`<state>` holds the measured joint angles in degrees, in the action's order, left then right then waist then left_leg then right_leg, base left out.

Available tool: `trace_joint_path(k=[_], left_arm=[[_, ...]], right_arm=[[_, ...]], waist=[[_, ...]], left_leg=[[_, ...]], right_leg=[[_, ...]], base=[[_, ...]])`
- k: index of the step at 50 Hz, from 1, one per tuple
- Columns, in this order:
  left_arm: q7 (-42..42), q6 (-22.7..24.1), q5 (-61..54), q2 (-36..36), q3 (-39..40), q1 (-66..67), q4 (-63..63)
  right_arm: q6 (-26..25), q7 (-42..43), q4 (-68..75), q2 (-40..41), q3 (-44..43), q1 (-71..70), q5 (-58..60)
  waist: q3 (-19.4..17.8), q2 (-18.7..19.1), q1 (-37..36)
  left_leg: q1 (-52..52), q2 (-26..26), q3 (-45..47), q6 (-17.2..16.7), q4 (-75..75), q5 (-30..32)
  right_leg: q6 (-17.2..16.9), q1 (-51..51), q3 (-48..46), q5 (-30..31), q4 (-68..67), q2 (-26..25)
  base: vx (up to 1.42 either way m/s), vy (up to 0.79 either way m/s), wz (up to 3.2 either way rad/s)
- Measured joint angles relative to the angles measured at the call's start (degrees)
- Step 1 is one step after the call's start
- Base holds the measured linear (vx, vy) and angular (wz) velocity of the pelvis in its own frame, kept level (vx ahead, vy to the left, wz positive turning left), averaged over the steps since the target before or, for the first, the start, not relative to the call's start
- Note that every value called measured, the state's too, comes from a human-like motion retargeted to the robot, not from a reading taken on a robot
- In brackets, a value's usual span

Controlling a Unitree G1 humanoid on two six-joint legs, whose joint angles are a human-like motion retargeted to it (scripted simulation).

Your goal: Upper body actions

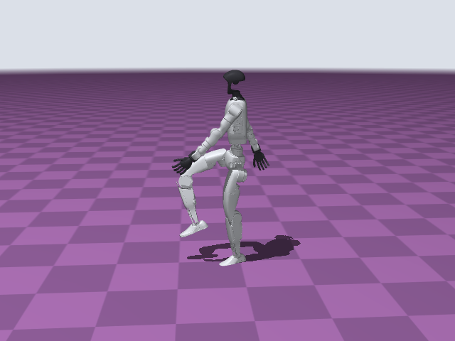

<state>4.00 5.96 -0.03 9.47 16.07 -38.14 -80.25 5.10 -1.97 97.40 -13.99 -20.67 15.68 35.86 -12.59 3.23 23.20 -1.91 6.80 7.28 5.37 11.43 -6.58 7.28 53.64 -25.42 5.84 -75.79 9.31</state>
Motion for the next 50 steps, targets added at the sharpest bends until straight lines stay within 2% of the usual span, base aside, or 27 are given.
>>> trace_joint_path(k=[5, 10, 16, 17, 19, 23, 26, 30, 35, 37, 40, 42, 43, 45, 48, 50], left_arm=[[-1.34, -0.55, 0.28, -0.95, -0.79, 4.43, -2.94], [-4.28, -2.05, 0.94, -2.4, -1.84, 10.88, -6.0], [-6.41, -3.93, 2.33, -2.83, -2.45, 17.94, -10.85], [-6.48, -4.3, 2.24, -2.93, -2.76, 18.81, -11.7], [-6.63, -4.98, 2.18, -2.93, -3.17, 20.19, -13.0], [-7.24, -5.86, 3.21, -3.43, -1.95, 23.09, -13.25], [-8.95, -6.08, 3.78, -3.54, -0.09, 26.06, -12.02], [-11.57, -6.55, 5.53, -2.02, 2.99, 30.49, -11.2], [-11.41, -9.88, 7.31, 0.05, 4.45, 37.79, -10.87], [-11.05, -10.22, 7.6, 0.44, 5.53, 41.97, -11.16], [-12.77, -10.34, 8.92, 1.09, 6.98, 47.45, -12.5], [-14.2, -10.2, 9.38, 1.64, 7.29, 51.01, -13.49], [-15.28, -10.7, 9.99, 2.01, 7.48, 53.16, -14.24], [-17.21, -12.03, 12.12, 2.15, 7.97, 56.29, -16.04], [-20.2, -12.85, 15.26, 1.3, 8.95, 60.25, -17.16], [-22.6, -12.85, 16.37, 0.6, 8.77, 63.19, -17.16]], right_arm=[[2.74, -3.61, -3.51, 2.36, 2.05, -5.0, -0.7], [4.27, -4.95, -7.69, 4.23, 4.16, -8.09, -0.05], [4.83, -6.34, -9.34, 4.71, 5.1, -11.59, -0.17], [4.96, -6.36, -9.51, 4.72, 5.06, -11.72, -0.12], [5.14, -6.1, -9.46, 4.63, 4.96, -12.1, -0.2], [4.91, -5.11, -7.8, 4.4, 4.72, -12.5, -0.98], [4.11, -4.11, -5.15, 4.05, 5.34, -12.8, -2.78], [2.73, -3.0, -0.04, 4.11, 7.49, -14.81, -7.76], [0.41, -3.14, 0.0, 5.67, 10.54, -18.47, -12.62], [0.0, -3.37, 0.0, 6.48, 12.57, -21.26, -13.65], [0.18, -4.72, 0.0, 7.86, 12.74, -27.53, -14.38], [0.71, -6.84, -0.8, 8.9, 12.44, -31.47, -15.17], [0.41, -8.83, -2.05, 9.58, 12.01, -34.13, -15.63], [-0.1, -10.76, -5.09, 10.86, 9.17, -38.18, -15.04], [0.98, -12.05, -9.79, 11.96, 6.64, -44.75, -16.7], [1.6, -13.43, -12.54, 12.69, 6.78, -48.89, -18.73]], waist=[[2.1, 1.05, -2.24], [5.78, 1.76, -5.65], [9.2, 0.13, -11.7], [9.73, -0.25, -12.63], [10.4, -1.16, -13.97], [11.26, -2.68, -15.02], [12.25, -3.36, -17.11], [13.61, -3.91, -21.1], [12.13, -3.9, -21.33], [12.03, -4.36, -21.8], [11.1, -5.64, -21.96], [9.95, -7.12, -24.28], [9.19, -7.57, -25.15], [7.87, -7.68, -27.98], [5.79, -8.13, -32.75], [4.32, -8.78, -34.54]], left_leg=[[0.71, 0.04, 1.48, 0.48, 0.26, -0.77], [1.23, -1.34, 2.78, 0.56, -1.54, -0.54], [1.63, -4.72, 5.96, 0.08, -2.9, -0.73], [1.84, -5.34, 6.42, -0.09, -3.15, -0.64], [2.36, -6.55, 7.18, -0.49, -3.29, -0.56], [2.91, -8.69, 7.6, -1.29, -4.29, -0.03], [2.97, -9.31, 9.16, -2.12, -5.66, 0.4], [3.58, -8.87, 12.43, -3.54, -6.01, 0.18], [6.44, -6.58, 11.92, -6.2, 2.39, 0.54], [9.67, -4.83, 12.9, -8.8, 10.14, 6.04], [19.4, 1.17, 12.7, -13.59, 29.42, 18.57], [26.72, 1.66, 9.51, -12.13, 40.27, 23.75], [31.37, 3.07, 8.73, -10.11, 47.94, 22.39], [38.36, 8.76, 10.01, -6.62, 60.43, 15.78], [47.41, 16.12, 12.71, 0.63, 73.38, 9.74], [52.89, 17.49, 12.99, 2.25, 79.21, 7.75]], right_leg=[[-3.92, -12.53, 1.19, 2.82, 7.77, -2.19], [-5.93, -27.23, 1.66, 5.39, 20.79, -4.23], [-10.65, -42.4, 8.96, 9.52, 41.84, -8.82], [-11.54, -44.86, 10.19, 8.71, 46.05, -9.37], [-13.04, -49.6, 9.66, 1.95, 54.01, -9.18], [-12.24, -55.25, 5.95, -7.77, 65.67, -7.94], [-10.65, -55.61, 5.64, -11.27, 70.35, -8.07], [-8.41, -54.67, 6.26, -12.59, 73.61, -9.15], [-7.29, -54.87, 8.24, -12.61, 73.83, -8.99], [-6.78, -54.8, 9.31, -12.63, 73.7, -8.6], [-6.57, -54.54, 9.03, -12.85, 73.48, -6.81], [-5.95, -55.12, 10.58, -12.63, 73.66, -6.09], [-5.34, -55.76, 10.33, -12.5, 73.86, -6.27], [-4.23, -56.57, 10.62, -12.4, 73.7, -6.92], [-2.75, -56.32, 12.78, -12.75, 72.21, -7.15], [-1.99, -56.97, 14.1, -12.81, 71.74, -7.01]], base=[[0.04, -0.01, -0.21], [0.07, -0.04, -0.3], [0.06, -0.06, -0.39], [0.02, -0.13, -0.36], [-0.02, -0.12, -0.26], [-0.05, -0.14, -0.05], [-0.07, -0.14, -0.43], [-0.09, -0.19, -0.66], [-0.14, -0.22, 0.06], [-0.13, -0.2, -0.08], [-0.17, -0.15, 0.35], [-0.16, -0.29, -0.09], [-0.08, -0.24, -0.1], [-0.08, -0.15, -0.24], [-0.12, -0.1, -0.6], [-0.04, -0.09, -0.62]])
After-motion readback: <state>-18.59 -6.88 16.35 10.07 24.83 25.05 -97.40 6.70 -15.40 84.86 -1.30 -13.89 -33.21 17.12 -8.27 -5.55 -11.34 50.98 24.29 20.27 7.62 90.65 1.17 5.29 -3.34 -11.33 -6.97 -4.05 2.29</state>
